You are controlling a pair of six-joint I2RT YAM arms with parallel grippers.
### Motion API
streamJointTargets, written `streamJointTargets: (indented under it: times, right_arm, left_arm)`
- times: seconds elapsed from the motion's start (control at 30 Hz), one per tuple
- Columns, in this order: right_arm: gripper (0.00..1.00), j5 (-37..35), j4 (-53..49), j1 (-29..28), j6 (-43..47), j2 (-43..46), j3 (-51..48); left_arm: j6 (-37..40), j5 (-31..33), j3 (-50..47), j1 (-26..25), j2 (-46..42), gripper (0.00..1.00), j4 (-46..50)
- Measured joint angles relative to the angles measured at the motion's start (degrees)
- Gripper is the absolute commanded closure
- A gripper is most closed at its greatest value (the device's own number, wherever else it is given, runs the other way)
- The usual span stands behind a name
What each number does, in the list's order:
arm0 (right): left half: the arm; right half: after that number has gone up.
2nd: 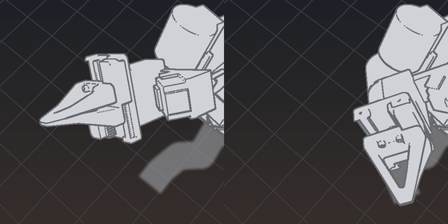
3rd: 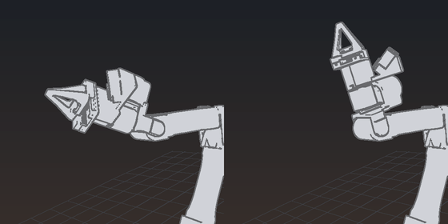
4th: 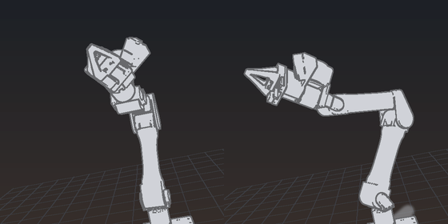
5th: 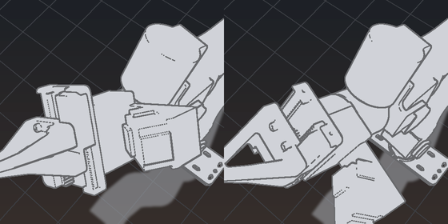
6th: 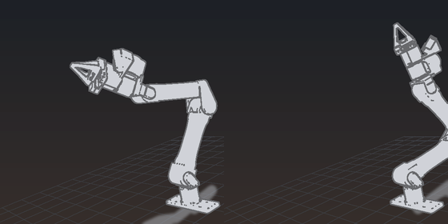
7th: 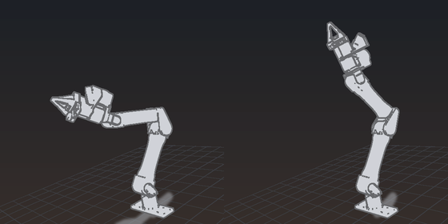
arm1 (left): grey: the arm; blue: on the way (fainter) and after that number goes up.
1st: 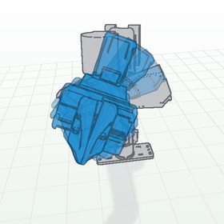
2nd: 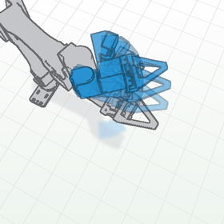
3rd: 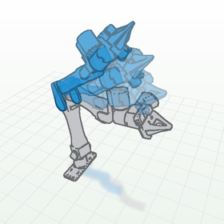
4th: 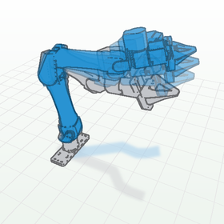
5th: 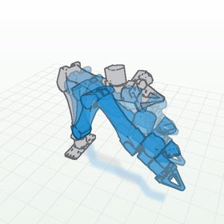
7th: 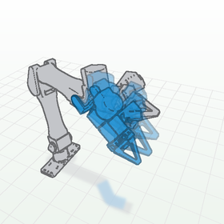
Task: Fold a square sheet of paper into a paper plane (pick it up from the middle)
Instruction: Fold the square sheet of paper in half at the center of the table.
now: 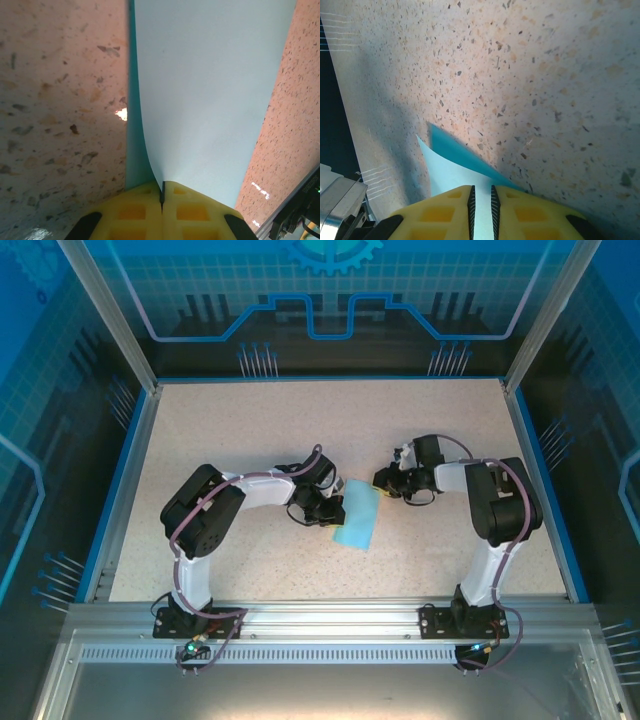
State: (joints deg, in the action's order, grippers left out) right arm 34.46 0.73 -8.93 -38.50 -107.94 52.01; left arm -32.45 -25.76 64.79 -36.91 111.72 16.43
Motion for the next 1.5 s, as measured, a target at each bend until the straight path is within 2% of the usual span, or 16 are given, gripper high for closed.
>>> streamJointTargets:
  times: [0.13,0.23,0.37,0.7,0.87,1.0,1.2,1.5]
  right_arm:
    - [0.79,-1.09,-2.93,0.09,0.85,2.93,-0.31]
    - [0.78,-0.98,-4.66,-0.31,1.57,8.37,-0.94]
    - [0.78,-1.01,-4.52,-3.06,2.10,14.25,-2.97]
    - [0.78,-1.57,-2.14,-8.44,-0.55,12.87,-13.64]
    - [0.77,-1.92,-1.81,-8.31,-0.55,12.81,-14.36]
    - [0.76,-2.56,-3.32,-8.79,-0.50,16.31,-14.80]
    - [0.76,-2.54,-2.49,-13.68,-1.44,22.10,-17.05]
    - [0.76,-2.75,-0.37,-15.15,-3.54,20.33,-22.38]
  left_arm:
    - [-0.13,-0.02,0.00,0.00,0.00,1.00,0.00]
    - [-0.15,0.00,0.00,0.00,0.00,1.00,0.00]
    - [-0.15,0.00,0.00,0.00,0.00,1.00,0.00]
    - [-0.17,0.00,0.00,0.00,0.00,1.00,0.00]
    - [-0.17,0.00,0.00,0.00,0.00,1.00,0.00]
    - [-0.17,0.00,0.00,0.00,0.00,1.00,0.00]
    - [-0.17,0.00,0.11,0.00,0.00,1.00,0.07]
    - [-0.17,0.00,0.11,0.00,0.00,1.00,0.24]
